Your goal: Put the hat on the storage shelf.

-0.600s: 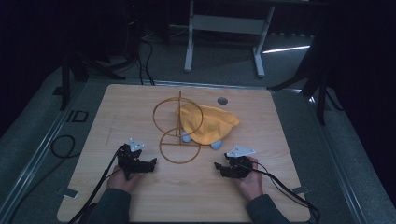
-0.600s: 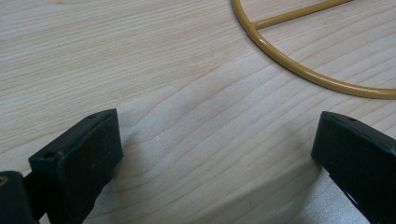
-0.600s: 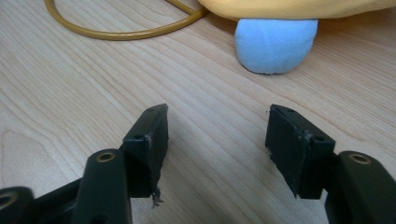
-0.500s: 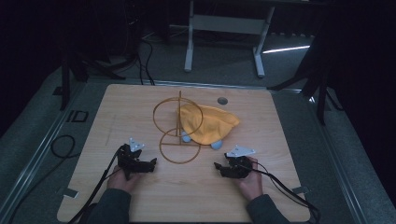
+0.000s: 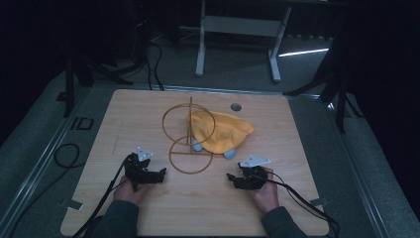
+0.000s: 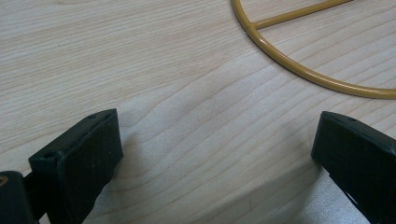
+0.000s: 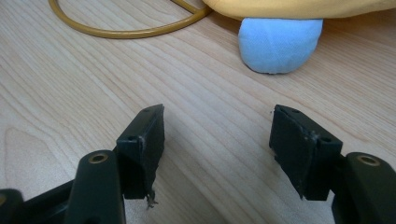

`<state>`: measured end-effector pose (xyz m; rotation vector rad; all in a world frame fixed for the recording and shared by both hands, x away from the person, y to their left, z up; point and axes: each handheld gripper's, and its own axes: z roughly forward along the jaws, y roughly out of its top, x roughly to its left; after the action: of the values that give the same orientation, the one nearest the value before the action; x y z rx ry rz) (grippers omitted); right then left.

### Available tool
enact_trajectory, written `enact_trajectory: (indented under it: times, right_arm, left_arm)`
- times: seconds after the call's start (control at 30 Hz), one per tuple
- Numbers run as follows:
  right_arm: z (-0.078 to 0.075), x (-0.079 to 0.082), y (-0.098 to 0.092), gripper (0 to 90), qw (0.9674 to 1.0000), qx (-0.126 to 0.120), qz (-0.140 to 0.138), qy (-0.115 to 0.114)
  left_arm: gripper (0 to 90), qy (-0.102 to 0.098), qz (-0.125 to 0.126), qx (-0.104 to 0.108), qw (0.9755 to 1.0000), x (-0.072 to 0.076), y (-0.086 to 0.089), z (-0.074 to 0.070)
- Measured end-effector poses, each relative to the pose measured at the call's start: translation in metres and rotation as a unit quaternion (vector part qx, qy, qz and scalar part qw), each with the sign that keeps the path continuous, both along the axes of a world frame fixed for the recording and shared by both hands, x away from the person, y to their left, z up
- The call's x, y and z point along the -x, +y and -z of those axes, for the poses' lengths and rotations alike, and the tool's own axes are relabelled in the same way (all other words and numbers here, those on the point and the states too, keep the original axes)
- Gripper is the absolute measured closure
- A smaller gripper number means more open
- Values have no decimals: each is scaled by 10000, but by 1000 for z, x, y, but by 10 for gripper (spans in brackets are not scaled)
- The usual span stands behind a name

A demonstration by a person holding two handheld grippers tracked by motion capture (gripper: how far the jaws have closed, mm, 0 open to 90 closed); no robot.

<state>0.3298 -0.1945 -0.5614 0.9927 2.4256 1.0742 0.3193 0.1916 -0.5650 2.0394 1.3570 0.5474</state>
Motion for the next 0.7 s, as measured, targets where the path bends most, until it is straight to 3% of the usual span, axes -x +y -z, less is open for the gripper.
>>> enact_trajectory:
  times: [0.33,0.6,0.7]
  right_arm:
    - [-2,-4,-1,389,10000,44,-64,24]
    - [-6,-21,1,387,9997,161,-82,178]
    - [-6,-26,-1,395,9996,91,-35,249]
  left_arm:
    - [19,4,4,-1,10000,0,0,0]
    - [19,3,2,0,10000,0,0,0]
    - [19,3,5,-4,10000,0,0,0]
